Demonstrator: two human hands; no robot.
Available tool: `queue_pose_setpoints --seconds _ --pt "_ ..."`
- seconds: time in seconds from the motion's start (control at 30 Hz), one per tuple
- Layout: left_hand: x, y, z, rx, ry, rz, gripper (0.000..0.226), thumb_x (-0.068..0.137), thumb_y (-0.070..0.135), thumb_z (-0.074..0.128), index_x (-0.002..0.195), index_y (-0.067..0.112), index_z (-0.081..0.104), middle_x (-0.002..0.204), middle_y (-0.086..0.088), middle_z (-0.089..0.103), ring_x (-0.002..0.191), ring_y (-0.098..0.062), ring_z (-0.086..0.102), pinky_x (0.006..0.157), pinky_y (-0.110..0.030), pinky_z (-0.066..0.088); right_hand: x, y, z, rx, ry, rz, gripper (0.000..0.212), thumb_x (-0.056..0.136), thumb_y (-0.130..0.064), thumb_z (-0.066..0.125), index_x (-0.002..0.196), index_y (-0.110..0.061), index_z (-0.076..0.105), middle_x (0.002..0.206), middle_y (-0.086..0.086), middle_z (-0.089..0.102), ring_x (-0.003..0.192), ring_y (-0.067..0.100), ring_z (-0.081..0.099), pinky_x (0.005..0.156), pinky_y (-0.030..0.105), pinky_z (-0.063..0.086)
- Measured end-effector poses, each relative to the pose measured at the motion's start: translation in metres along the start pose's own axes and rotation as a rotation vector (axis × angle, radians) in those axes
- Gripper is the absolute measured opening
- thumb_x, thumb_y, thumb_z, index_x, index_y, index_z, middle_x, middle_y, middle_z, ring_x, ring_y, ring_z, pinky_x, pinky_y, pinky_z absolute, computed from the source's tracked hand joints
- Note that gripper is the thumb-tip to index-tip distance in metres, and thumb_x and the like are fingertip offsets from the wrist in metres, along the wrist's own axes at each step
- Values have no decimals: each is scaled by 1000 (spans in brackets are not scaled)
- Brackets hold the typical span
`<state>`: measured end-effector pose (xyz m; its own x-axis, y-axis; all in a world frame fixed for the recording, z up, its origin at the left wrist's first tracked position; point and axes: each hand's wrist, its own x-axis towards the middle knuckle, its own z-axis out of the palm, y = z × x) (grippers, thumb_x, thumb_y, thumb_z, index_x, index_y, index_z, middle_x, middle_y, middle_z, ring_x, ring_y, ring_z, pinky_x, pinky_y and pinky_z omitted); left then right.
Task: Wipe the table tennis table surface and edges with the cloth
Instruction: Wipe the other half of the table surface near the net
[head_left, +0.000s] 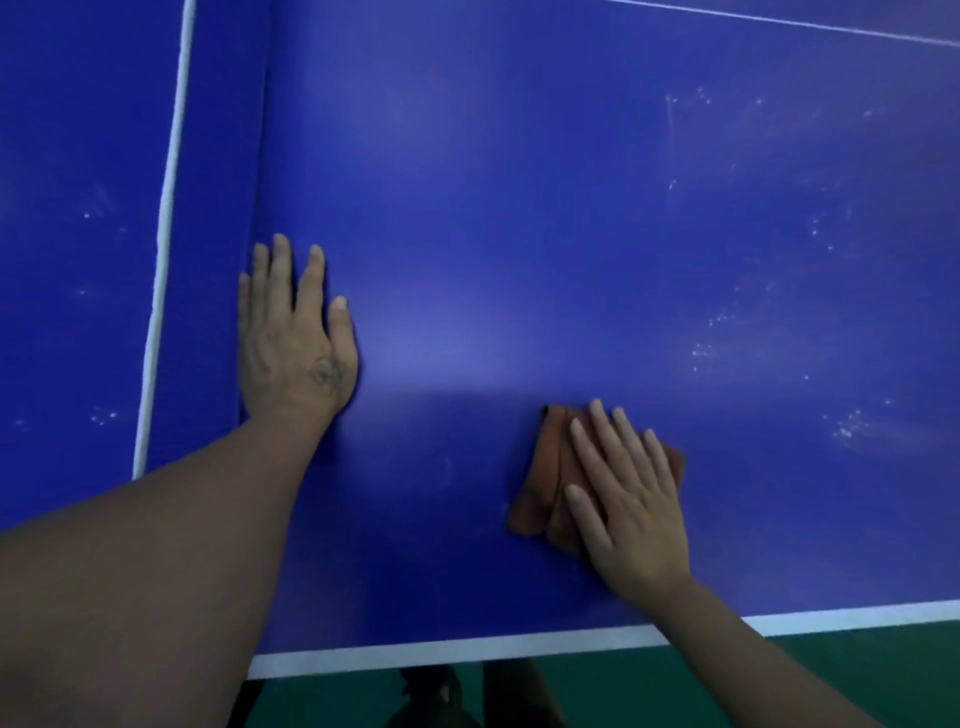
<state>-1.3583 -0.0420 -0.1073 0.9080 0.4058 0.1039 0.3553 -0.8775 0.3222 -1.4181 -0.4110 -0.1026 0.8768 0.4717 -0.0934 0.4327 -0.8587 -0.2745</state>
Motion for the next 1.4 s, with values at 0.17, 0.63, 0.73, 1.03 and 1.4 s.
queue_pose_setpoints --seconds 0.17,0.63,0.73,1.03,1.4 --pt "-2 -4 -1 -33 7 30 56 112 28 42 166 12 39 177 -15 24 166 -32 13 136 -46 5 77 -9 -10 46 114 450 65 107 -54 30 165 -27 26 175 -4 11 162 18 9 131 48 7" --pt "-99 -15 -25 -128 -103 136 54 114 20 44 163 -1 38 174 -18 28 165 -36 17 136 -50 7 37 -94 26 -145 -54 -401 63 107 -62 32 163 -33 32 174 -7 18 162 19 14 129 50 14" --pt "-126 -16 -26 -91 -119 141 57 113 26 40 163 0 38 175 -16 27 165 -34 18 136 -48 9 23 -89 21 -130 -151 -512 64 107 -65 32 163 -35 30 175 -10 12 162 15 6 131 48 9" --pt "-130 -23 -7 40 -20 167 70 110 51 41 165 8 38 176 -10 29 165 -28 20 134 -50 16 162 -3 -21 -112 -123 -271 59 110 -49 31 166 -29 24 175 -3 14 162 22 10 130 52 7" --pt "-131 -18 -12 103 -60 141 74 110 57 29 168 11 30 178 -8 22 167 -24 11 136 -46 10 -53 3 10 -126 23 -100 61 109 -53 31 165 -27 28 174 -6 16 162 21 13 128 55 18"
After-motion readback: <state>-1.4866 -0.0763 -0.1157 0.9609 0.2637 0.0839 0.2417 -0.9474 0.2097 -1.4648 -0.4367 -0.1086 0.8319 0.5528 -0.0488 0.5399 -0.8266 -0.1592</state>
